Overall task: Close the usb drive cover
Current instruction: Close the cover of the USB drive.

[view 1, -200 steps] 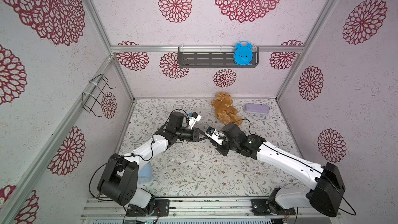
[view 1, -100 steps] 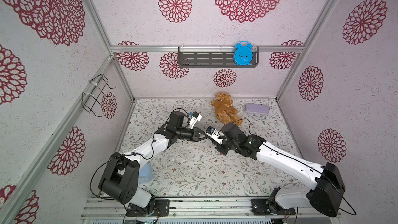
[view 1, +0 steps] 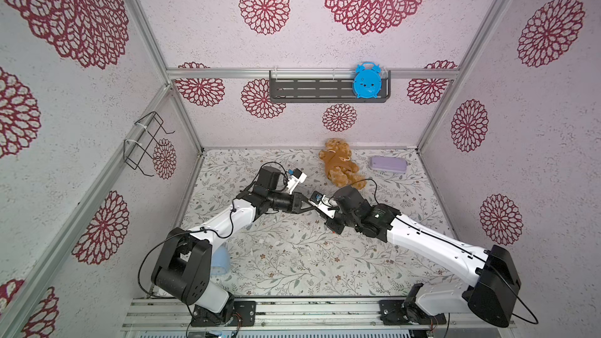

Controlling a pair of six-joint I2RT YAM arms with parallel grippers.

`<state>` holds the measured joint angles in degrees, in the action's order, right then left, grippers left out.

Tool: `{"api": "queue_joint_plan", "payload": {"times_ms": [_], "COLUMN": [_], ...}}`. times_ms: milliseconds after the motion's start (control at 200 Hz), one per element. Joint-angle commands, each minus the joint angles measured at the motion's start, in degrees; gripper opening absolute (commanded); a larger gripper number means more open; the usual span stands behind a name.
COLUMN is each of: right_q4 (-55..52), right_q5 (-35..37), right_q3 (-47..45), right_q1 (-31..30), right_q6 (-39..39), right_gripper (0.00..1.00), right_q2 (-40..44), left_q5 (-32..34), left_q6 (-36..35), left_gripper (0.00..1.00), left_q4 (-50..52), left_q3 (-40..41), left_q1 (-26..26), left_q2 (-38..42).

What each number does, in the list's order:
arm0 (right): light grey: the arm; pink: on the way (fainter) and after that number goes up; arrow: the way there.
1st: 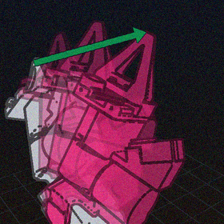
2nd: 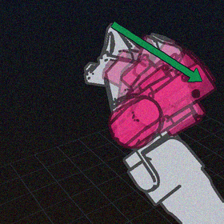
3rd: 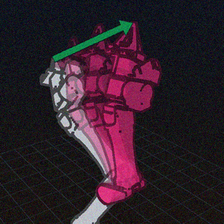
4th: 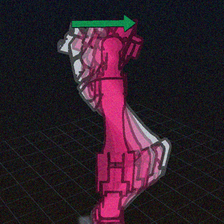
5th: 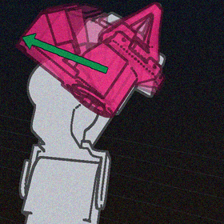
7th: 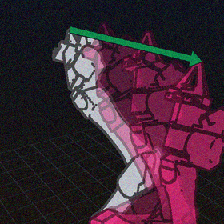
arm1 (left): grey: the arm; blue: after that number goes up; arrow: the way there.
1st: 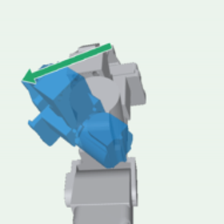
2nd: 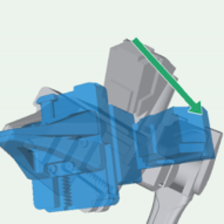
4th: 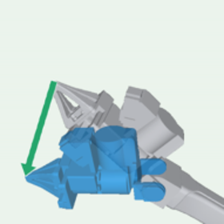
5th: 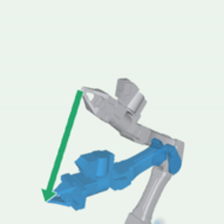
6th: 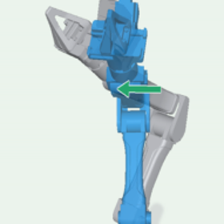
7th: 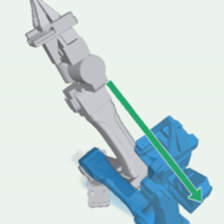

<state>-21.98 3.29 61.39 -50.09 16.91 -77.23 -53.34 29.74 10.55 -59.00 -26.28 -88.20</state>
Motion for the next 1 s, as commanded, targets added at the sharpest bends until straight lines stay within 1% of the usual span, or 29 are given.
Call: {"api": "queue_joint_plan", "payload": {"times_ms": [0, 220, 410, 530, 600, 710, 730, 760, 795, 820, 845, 856, 916, 966, 996], "right_q4": [6.3, 9.3, 10.7, 11.0, 10.7, 9.5, 9.2, 8.8, 8.5, 8.1, 7.8, 7.6, 6.9, 6.5, 6.3], "right_q5": [-3.7, -3.5, -5.9, -6.0, -4.7, -0.2, 0.7, 2.1, 3.2, 3.7, 4.1, 4.3, 5.1, 5.2, 5.3], "right_q3": [4.2, 5.9, 8.9, 9.8, 8.7, 4.6, 3.7, 2.2, 0.1, -1.4, -2.9, -3.5, -7.2, -9.9, -11.5], "right_q1": [-0.6, -0.6, -0.7, -0.6, -0.6, -0.5, -0.3, -0.1, 0.4, 0.7, 1.1, 1.2, 2.2, 3.2, 3.9], "right_q6": [0.3, 0.4, -0.3, -0.8, -0.8, -1.6, -2.0, -2.8, -4.0, -4.7, -5.7, -6.1, -8.7, -11.1, -12.7], "right_gripper": [0.19, 0.19, 0.19, 0.19, 0.19, 0.19, 0.19, 0.19, 0.19, 0.19, 0.19, 0.19, 0.19, 0.19, 0.19], "right_q2": [1.4, 1.0, -0.5, -1.2, -0.8, 1.1, 1.6, 2.4, 3.5, 4.2, 5.0, 5.3, 6.9, 7.9, 8.4], "left_q5": [-0.7, -1.6, -2.4, -2.5, -0.7, 3.9, 5.0, 7.1, 8.8, 9.7, 11.0, 11.7, 13.7, 17.0, 18.8], "left_q6": [-2.3, -2.7, -2.9, -2.8, -2.4, -0.2, 0.3, 0.9, 1.5, 2.0, 2.4, 2.6, 3.3, 3.7, 3.7], "left_gripper": [0.1, 0.1, 0.1, 0.1, 0.1, 0.13, 0.16, 0.23, 0.25, 0.28, 0.37, 0.4, 0.42, 0.52, 0.53], "left_q4": [2.3, 2.9, 3.0, 3.0, 2.8, 0.2, -0.4, -0.8, -1.8, -2.6, -3.1, -3.2, -4.3, -4.4, -4.9], "left_q3": [-0.6, -0.4, -0.2, -0.1, -0.1, 0.3, 0.4, 0.5, 0.8, 1.1, 1.2, 1.2, 1.9, 2.6, 3.3], "left_q1": [-1.6, -2.2, -3.1, -3.4, -3.4, -2.9, -2.7, -2.3, -1.9, -1.6, -1.3, -1.1, -0.4, 0.0, 0.2], "left_q2": [-1.2, -1.8, -2.0, -2.1, -1.4, 1.0, 1.6, 2.5, 3.5, 4.3, 4.9, 5.2, 6.9, 8.5, 9.5]}}
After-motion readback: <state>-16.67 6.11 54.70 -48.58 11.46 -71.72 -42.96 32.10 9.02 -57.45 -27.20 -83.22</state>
